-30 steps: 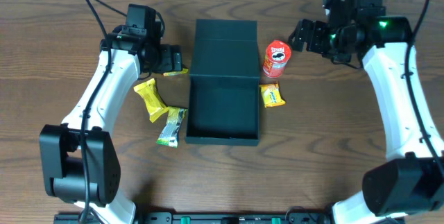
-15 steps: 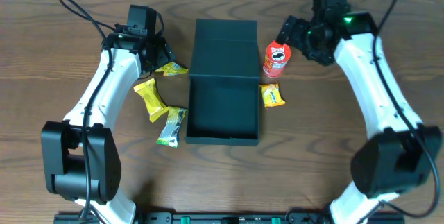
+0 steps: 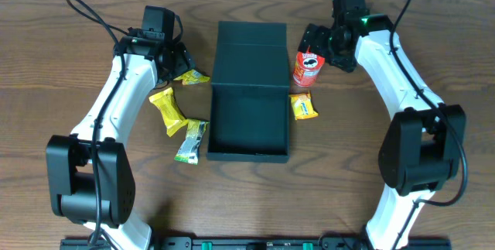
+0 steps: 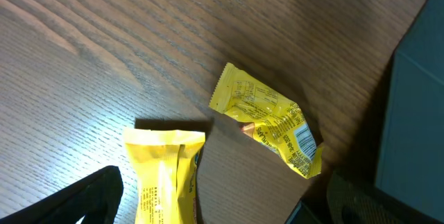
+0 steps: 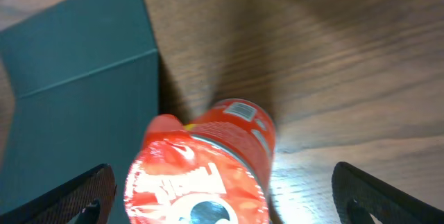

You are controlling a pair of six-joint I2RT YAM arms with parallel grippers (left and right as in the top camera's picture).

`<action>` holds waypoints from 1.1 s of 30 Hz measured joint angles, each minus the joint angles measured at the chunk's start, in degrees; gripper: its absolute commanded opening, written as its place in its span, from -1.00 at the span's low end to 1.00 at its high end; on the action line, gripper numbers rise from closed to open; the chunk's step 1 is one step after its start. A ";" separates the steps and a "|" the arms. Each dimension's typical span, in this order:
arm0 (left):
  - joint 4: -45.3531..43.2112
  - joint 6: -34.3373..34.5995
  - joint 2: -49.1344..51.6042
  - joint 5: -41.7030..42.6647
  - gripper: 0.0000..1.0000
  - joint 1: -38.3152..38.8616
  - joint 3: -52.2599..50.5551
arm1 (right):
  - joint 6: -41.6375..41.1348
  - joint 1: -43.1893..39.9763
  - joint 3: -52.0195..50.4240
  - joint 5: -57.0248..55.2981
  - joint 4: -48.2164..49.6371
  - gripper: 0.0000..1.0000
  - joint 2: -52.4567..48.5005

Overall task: Pack container
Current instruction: 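Reach the right gripper to the red Pringles can and grasp it, then lift the can with the right gripper and carry it over the box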

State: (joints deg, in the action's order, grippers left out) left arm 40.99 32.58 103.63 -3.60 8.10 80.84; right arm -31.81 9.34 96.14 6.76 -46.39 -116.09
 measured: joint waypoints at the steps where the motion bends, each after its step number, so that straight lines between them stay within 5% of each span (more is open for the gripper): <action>1: -0.02 0.00 0.00 0.00 0.91 0.00 0.00 | -0.02 0.00 0.00 0.37 0.35 0.99 0.00; 18: 0.13 0.00 0.00 0.00 0.91 0.00 0.00 | -1.14 0.59 0.02 2.60 0.90 0.97 -2.58; 26: 0.11 0.00 0.02 0.00 0.91 0.00 0.00 | -3.58 0.68 0.02 2.73 -0.70 0.49 -2.58; 33: 0.13 0.00 0.04 0.00 0.91 0.00 0.00 | -4.02 0.70 0.04 2.69 -0.70 0.33 -2.58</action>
State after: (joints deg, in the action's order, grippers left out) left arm 41.12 32.58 103.68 -3.60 8.10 80.84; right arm -35.83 10.04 96.18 9.45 -47.09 -118.67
